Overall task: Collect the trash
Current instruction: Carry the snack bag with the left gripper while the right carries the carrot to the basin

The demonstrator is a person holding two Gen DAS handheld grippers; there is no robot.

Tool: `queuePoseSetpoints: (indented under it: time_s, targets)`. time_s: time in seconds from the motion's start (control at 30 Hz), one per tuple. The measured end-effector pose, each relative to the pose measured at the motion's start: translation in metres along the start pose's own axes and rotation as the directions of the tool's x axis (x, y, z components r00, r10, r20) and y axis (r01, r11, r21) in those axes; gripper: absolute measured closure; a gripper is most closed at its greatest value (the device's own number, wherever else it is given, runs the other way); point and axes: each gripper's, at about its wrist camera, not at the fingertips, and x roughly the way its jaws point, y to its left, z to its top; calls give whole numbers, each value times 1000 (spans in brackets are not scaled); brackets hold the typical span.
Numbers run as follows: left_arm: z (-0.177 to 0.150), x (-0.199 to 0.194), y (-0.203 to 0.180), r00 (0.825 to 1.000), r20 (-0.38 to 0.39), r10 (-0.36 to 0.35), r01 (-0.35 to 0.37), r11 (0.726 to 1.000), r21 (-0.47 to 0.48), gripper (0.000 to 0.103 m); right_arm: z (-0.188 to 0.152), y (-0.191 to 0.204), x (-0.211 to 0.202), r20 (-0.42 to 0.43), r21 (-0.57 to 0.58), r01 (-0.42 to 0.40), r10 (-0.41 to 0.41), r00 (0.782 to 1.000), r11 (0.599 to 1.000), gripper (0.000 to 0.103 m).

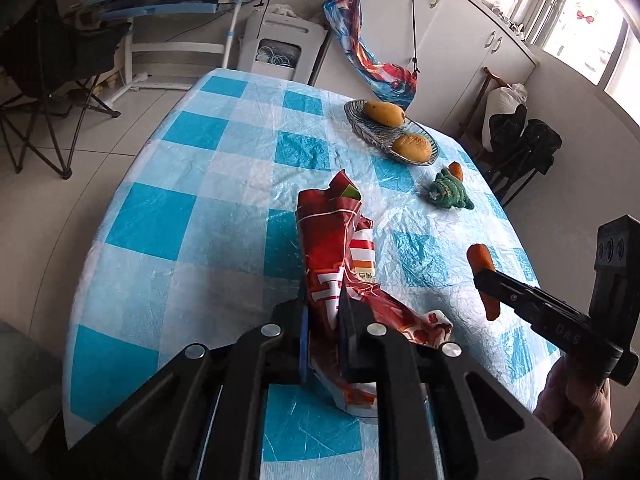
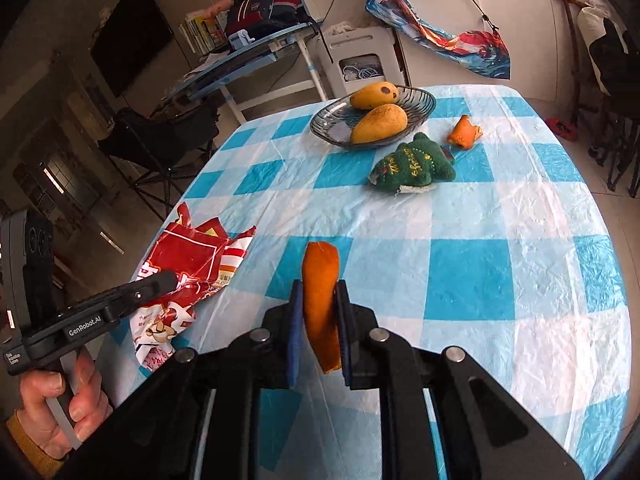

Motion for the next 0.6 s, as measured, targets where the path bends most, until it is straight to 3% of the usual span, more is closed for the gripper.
queuePoseSetpoints:
  time_s: [0.1, 0.27, 0.6]
  targets:
    - [-15, -26, 7, 997, 48, 54, -54, 999, -3, 92, -23, 4, -19, 61, 32, -27, 25, 998, 999, 87]
    - [-37, -52, 11, 991, 74, 109, -109, 994, 6, 92, -37, 18, -25, 71, 16, -54, 53, 996, 998, 87]
    - [-57, -81, 8, 986, 100, 130, -135, 990, 39, 92, -58, 19, -41, 110, 38, -39, 35, 993, 999, 87]
